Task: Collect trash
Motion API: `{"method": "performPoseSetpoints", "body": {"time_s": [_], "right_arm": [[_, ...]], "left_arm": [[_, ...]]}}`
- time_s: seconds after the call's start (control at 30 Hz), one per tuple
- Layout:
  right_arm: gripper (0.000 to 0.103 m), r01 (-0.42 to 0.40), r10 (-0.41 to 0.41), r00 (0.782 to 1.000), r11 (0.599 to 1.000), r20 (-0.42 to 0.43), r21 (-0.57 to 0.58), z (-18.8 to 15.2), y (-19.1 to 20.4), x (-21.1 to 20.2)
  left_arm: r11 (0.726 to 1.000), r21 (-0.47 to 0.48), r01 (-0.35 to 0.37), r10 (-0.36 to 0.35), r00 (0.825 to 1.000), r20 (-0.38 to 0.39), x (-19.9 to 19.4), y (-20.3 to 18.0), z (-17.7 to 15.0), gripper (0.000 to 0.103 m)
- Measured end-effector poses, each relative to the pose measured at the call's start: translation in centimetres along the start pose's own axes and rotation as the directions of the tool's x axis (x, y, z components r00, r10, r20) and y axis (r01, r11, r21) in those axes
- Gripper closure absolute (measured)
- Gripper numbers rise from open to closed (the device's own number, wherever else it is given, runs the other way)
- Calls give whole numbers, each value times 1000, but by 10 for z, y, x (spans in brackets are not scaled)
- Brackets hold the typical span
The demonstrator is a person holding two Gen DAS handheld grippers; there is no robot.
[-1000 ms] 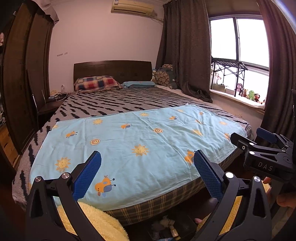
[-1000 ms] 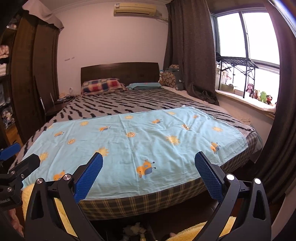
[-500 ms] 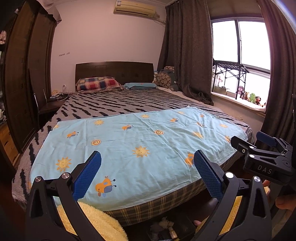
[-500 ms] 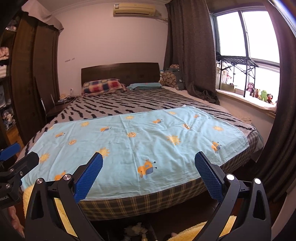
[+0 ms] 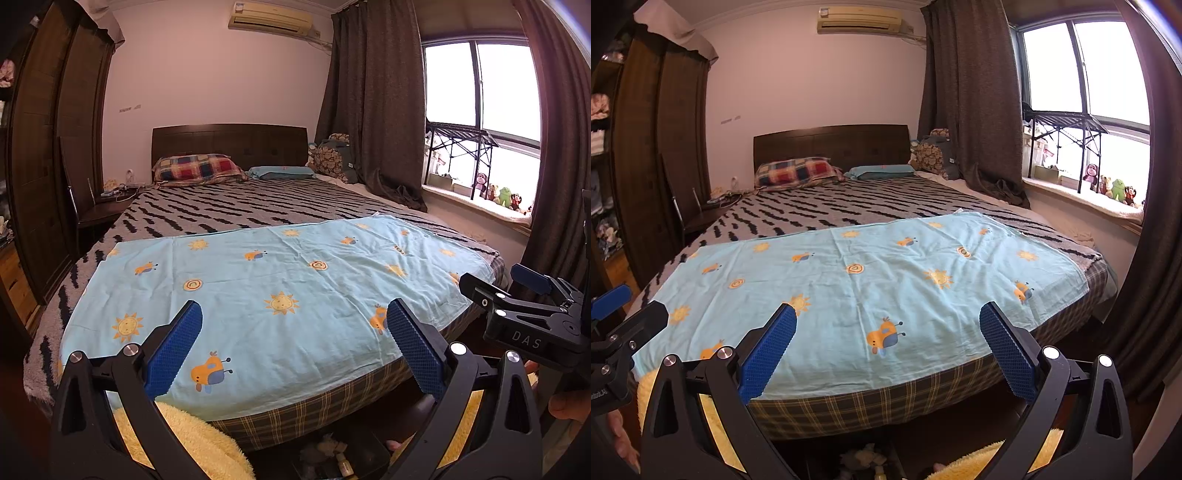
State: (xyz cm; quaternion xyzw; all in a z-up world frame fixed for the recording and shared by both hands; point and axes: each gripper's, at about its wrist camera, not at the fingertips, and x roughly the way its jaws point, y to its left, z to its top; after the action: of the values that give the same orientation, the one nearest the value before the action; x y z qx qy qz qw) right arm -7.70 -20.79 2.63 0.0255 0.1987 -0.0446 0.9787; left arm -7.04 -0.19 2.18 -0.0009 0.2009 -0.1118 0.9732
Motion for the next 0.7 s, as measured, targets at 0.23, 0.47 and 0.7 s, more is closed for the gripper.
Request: {"method": "performPoseSetpoints", "body": {"time_s": [0.23, 0.47, 0.7], "right_arm": [[3, -1, 1, 1000, 1000, -1, 1, 0, 0, 0], [3, 1, -1, 1000, 1000, -4, 1, 0, 1, 2], [3, 3, -3, 1000, 1000, -5, 3, -1, 2, 3]], "left_arm": [[1000, -3, -4, 4, 1000, 3, 0, 0, 0, 8], [1000, -4, -5, 5, 1000, 4, -1, 0, 0, 8], [1000, -6, -6, 6, 1000, 6, 0, 0, 0, 8]]}}
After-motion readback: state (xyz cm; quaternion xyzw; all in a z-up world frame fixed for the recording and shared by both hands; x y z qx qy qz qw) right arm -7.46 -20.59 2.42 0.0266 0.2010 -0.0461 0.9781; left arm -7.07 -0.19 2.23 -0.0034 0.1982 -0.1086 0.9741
